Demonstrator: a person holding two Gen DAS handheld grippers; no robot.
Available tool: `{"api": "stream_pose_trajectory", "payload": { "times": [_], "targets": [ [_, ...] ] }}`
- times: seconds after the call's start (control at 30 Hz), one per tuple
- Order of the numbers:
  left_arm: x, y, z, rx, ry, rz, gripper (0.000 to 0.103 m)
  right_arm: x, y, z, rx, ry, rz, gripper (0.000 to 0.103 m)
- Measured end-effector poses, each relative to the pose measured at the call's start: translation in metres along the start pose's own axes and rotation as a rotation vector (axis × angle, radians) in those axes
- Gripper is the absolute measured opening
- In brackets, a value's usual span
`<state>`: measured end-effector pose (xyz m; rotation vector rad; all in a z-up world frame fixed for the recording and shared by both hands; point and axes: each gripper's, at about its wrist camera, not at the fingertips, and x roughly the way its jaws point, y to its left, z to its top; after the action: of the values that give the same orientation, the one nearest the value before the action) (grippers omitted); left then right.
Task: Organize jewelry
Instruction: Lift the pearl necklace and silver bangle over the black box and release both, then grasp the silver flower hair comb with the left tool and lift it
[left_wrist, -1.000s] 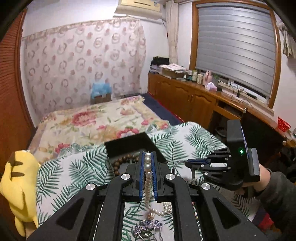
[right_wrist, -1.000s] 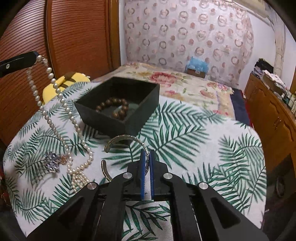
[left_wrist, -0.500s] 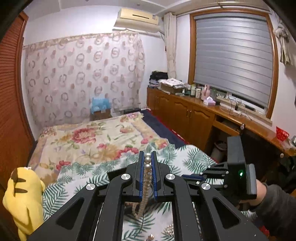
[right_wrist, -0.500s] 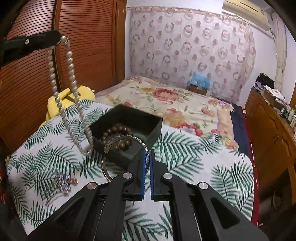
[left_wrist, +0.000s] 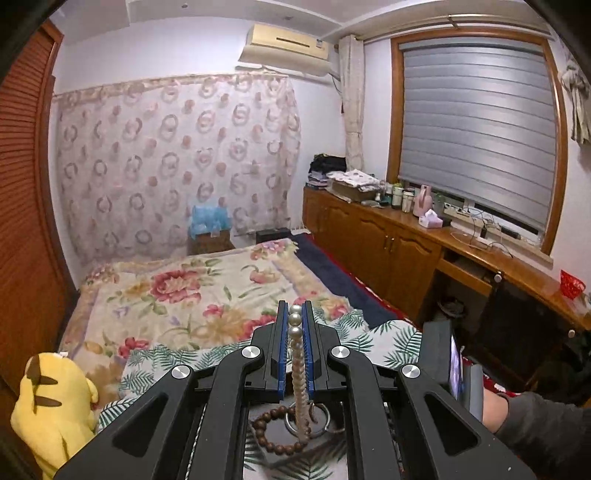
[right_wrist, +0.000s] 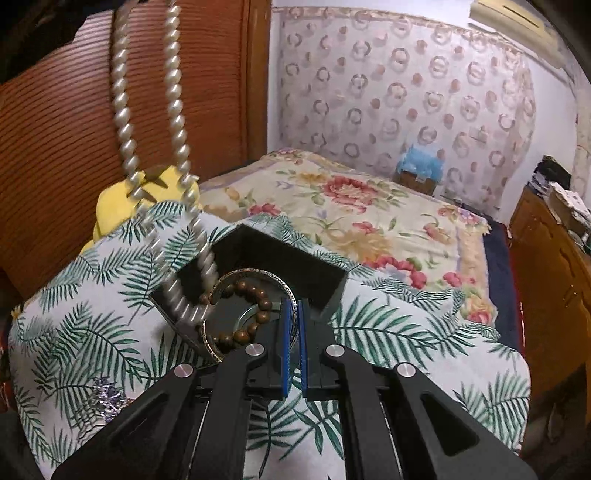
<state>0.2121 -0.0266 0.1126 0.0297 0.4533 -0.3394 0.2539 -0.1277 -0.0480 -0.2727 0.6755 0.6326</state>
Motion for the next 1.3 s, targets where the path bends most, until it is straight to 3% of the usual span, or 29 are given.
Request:
{"api": "stream_pose_trajectory", "payload": {
  "times": [0.37, 0.7, 0.8, 1.03, 1.3],
  "targets": [
    [0.043, 0.019, -0.023, -0.039, 0.082, -0.03, 0.006, 0.031, 0.014, -0.004, -0.062, 0.06, 0.024, 0.009],
    [0.05, 0.014, -0.024, -0.042, 0.095, -0.077, 0.006, 0.005, 0.001, -0.002, -0.021, 0.004, -0.01, 0.009],
    [0.05, 0.009, -0.026, -0.004, 0.092, -0.047, 0.006, 0.002, -0.005, -0.004, -0.002, 0.004, -0.02, 0.009],
    [0.067, 0.015, -0.047, -0.03, 0.152, -0.041, 0.006, -0.007, -0.001, -0.011, 0.006, 0.0, -0.02, 0.009],
    [0.057, 0.011, -0.074, -0.017, 0.184, -0.022, 0.006, -0.028, 0.009, -0.024, 0.026, -0.014, -0.016, 0.009]
  ]
}}
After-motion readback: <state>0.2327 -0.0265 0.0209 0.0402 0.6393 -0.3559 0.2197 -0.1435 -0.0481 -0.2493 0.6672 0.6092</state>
